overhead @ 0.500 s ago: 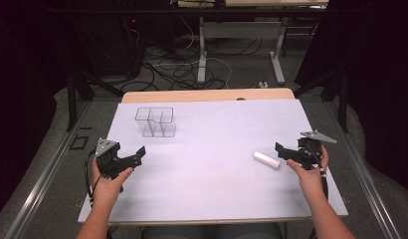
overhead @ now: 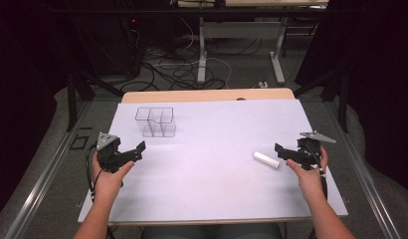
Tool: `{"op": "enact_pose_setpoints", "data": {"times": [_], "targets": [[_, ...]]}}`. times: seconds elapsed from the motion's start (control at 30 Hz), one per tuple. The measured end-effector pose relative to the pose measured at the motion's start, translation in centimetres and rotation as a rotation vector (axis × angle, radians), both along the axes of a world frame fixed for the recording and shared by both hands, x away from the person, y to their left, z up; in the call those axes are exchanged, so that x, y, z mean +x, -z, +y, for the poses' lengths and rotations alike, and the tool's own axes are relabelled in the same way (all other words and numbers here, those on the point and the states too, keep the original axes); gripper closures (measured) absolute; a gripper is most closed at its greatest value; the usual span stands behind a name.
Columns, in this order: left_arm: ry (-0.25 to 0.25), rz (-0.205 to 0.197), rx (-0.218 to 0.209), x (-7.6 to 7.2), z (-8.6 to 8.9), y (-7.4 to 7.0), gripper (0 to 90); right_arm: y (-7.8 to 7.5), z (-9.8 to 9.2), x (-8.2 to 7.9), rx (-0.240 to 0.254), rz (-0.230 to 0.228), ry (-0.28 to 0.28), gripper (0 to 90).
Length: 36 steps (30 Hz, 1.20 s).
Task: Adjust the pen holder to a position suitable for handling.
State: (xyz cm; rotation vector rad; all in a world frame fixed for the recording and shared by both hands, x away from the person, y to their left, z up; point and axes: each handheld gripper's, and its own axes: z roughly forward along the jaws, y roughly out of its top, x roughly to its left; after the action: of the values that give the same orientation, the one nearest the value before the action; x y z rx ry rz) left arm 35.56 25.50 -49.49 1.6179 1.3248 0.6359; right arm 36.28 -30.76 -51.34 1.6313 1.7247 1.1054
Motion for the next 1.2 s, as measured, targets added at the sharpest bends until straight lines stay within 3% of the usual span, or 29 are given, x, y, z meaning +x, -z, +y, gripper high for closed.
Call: {"op": "enact_pose_setpoints", "data": {"times": [0.2,0.43,0.57,0.87,1.2], "targets": [[-0.005,-0.005,0.038,1.8,-0.4,-2.0,9.4,0.0,0.3,0.0,0.010,0.011,-0.001,2.3],[0.018,-0.018,0.072,4.8,-1.4,-5.2,14.6,0.2,0.2,0.0,0.023,0.017,0.001,3.0],[0.014,-0.010,0.069,6.1,-1.7,-6.3,16.4,0.2,0.0,-0.1,0.033,0.026,0.004,3.5],[-0.024,0.026,0.047,8.6,-1.6,-7.1,27.0,0.3,-0.1,-0.1,0.045,0.031,0.010,4.7],[-0.064,0.061,0.045,10.8,-1.0,-6.8,35.7,0.6,-0.1,0.2,0.041,0.037,0.000,5.6]]}}
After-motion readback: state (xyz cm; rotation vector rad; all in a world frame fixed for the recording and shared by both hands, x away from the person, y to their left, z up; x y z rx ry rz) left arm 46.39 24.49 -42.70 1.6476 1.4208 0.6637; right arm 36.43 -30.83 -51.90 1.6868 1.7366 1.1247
